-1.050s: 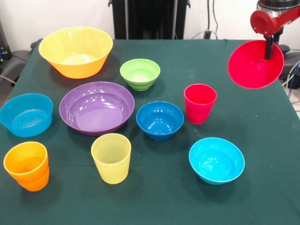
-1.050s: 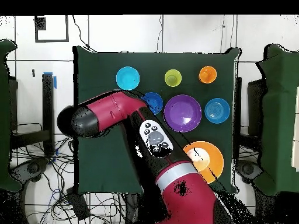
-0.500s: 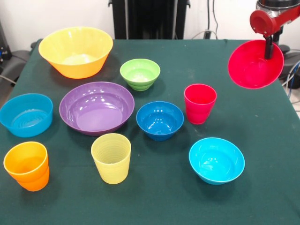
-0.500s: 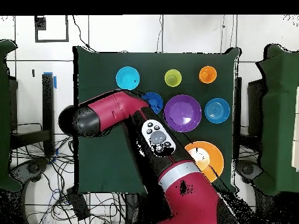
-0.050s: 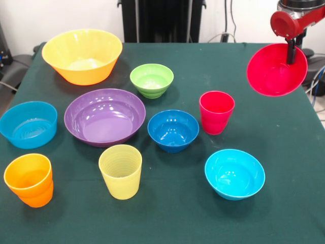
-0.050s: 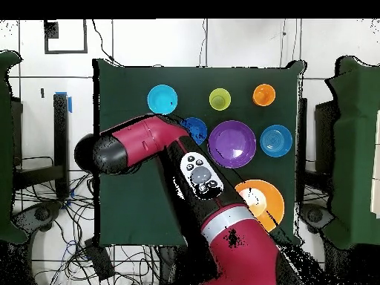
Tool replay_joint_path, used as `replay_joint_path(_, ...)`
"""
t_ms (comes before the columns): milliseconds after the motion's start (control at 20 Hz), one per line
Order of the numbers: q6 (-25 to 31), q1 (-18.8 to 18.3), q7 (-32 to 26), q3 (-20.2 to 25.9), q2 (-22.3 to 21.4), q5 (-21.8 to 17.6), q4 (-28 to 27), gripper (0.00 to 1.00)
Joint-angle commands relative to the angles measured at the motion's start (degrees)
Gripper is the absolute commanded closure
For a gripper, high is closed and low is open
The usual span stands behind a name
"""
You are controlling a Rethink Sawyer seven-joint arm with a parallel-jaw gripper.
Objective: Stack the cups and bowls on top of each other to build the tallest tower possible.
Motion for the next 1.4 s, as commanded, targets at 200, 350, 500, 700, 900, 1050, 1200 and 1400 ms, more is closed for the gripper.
replay_joint_path(200, 1.3, 0.6, -1.2, -0.5, 1.9, -2.2, 1.5, 1.0)
replay_joint_path(350, 1.0, 0.2, -1.8, 0.1, 2.9, -2.0, 1.3, 1.0)
replay_joint_path(500, 0.4, 0.1, -2.0, 0.0, 3.0, -2.4, 1.2, 1.0)
replay_joint_path(700, -0.3, 0.2, -1.4, -0.1, 3.0, -2.4, 1.0, 1.0)
replay_joint_path(900, 3.8, 0.0, -3.7, 0.2, 3.5, -1.7, -2.4, 1.0)
replay_joint_path(1050, 6.5, -0.5, -6.4, 0.6, 5.2, -1.7, -5.7, 1.0)
replay_joint_path(1200, 7.8, -0.8, -8.9, 0.9, 8.2, -2.3, -9.3, 1.0)
replay_joint_path(1400, 9.0, -0.8, -9.6, 0.6, 9.5, -2.9, -10.9, 1.0)
